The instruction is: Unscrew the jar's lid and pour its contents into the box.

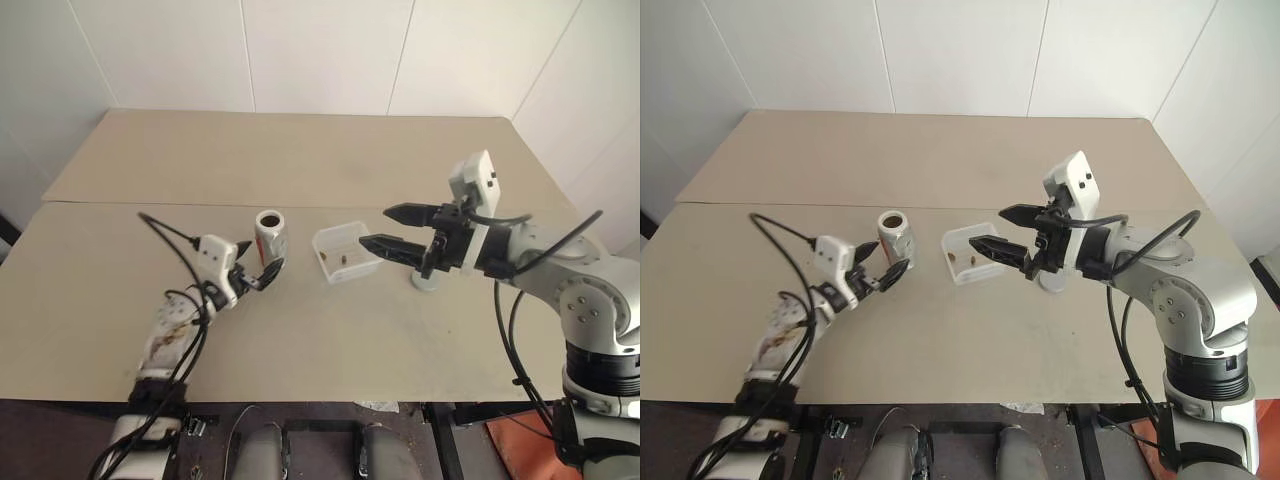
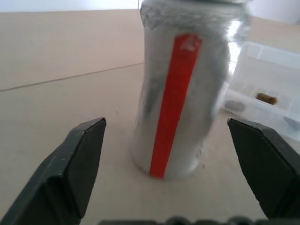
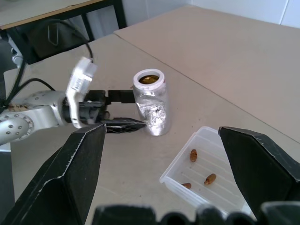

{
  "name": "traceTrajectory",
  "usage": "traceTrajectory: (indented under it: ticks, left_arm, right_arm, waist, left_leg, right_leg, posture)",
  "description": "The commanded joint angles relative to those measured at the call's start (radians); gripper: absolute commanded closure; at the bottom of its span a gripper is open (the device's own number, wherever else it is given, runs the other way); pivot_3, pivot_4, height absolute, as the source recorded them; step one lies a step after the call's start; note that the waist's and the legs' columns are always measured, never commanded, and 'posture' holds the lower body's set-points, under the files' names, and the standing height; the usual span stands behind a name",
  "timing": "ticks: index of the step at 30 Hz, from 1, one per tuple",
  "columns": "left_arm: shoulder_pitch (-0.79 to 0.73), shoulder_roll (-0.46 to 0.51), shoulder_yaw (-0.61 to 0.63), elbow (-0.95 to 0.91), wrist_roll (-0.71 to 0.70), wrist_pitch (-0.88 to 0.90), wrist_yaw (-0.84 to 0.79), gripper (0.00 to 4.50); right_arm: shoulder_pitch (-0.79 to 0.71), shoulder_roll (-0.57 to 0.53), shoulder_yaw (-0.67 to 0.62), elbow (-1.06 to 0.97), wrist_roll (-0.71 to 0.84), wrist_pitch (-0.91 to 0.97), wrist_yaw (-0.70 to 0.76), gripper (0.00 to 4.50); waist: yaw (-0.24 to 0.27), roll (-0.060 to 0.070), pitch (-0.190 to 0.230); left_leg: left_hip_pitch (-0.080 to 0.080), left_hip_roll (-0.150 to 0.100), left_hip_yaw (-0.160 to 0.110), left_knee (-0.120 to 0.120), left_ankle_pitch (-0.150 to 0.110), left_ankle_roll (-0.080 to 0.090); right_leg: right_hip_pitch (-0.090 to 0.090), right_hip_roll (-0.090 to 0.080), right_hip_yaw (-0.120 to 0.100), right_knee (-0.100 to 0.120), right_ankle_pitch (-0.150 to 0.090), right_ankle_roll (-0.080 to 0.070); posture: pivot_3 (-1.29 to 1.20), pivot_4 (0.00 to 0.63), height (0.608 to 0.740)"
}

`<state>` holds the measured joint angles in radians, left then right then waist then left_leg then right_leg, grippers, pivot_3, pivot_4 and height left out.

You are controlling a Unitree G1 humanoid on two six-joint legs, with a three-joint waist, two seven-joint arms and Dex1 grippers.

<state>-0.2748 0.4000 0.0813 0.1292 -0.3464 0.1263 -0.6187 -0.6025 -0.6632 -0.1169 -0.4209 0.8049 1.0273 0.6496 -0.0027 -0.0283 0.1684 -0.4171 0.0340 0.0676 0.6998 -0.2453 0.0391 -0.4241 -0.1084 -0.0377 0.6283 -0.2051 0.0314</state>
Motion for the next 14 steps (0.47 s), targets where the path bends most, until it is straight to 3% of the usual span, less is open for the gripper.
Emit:
traceTrajectory:
  ticks: [1, 8, 10, 14]
  left_arm:
    - [0.132, 0.12, 0.117, -0.212, -0.109, 0.049, -0.114, 0.02]
    - [0.407, 0.455, 0.414, -0.424, -0.362, 0.152, -0.517, 0.02]
    - [0.437, 0.498, 0.469, -0.414, -0.39, 0.16, -0.568, 0.02]
    - [0.425, 0.477, 0.452, -0.447, -0.393, 0.17, -0.531, 0.02]
  right_arm:
    - [0.047, -0.055, -0.026, -0.009, -0.022, -0.082, 0.076, 0.0]
    - [0.333, -0.183, -0.061, 0.11, -0.247, -0.516, 0.333, 0.0]
    - [0.393, -0.2, -0.064, 0.139, -0.277, -0.581, 0.371, 0.0]
    - [0.441, -0.22, -0.091, 0.131, -0.267, -0.59, 0.396, 0.0]
  waist:
    - [-0.003, 0.0, 0.0]
    - [0.012, 0.0, 0.0]
    - [0.014, 0.002, -0.001]
    - [0.014, 0.006, -0.003]
  left_leg:
    - [0.0, 0.0, 0.0, 0.0, 0.0, 0.0]
    - [0.002, 0.0, 0.001, -0.002, 0.0, 0.0]
    - [0.002, 0.0, 0.002, -0.002, 0.0, 0.0]
    - [0.005, 0.0, 0.003, -0.003, 0.0, -0.001]
  right_leg:
    - [0.0, 0.0, 0.0, 0.0, 0.0, 0.0]
    - [0.001, -0.001, -0.001, -0.002, -0.001, -0.001]
    - [0.001, -0.002, 0.0, -0.003, -0.002, -0.001]
    - [0.002, -0.001, 0.0, -0.002, -0.004, -0.001]
  posture:
    - [0.0, 0.15, 0.74]
    - [0.0, 0.15, 0.74]
    - [0.0, 0.15, 0.74]
    - [0.0, 0.15, 0.74]
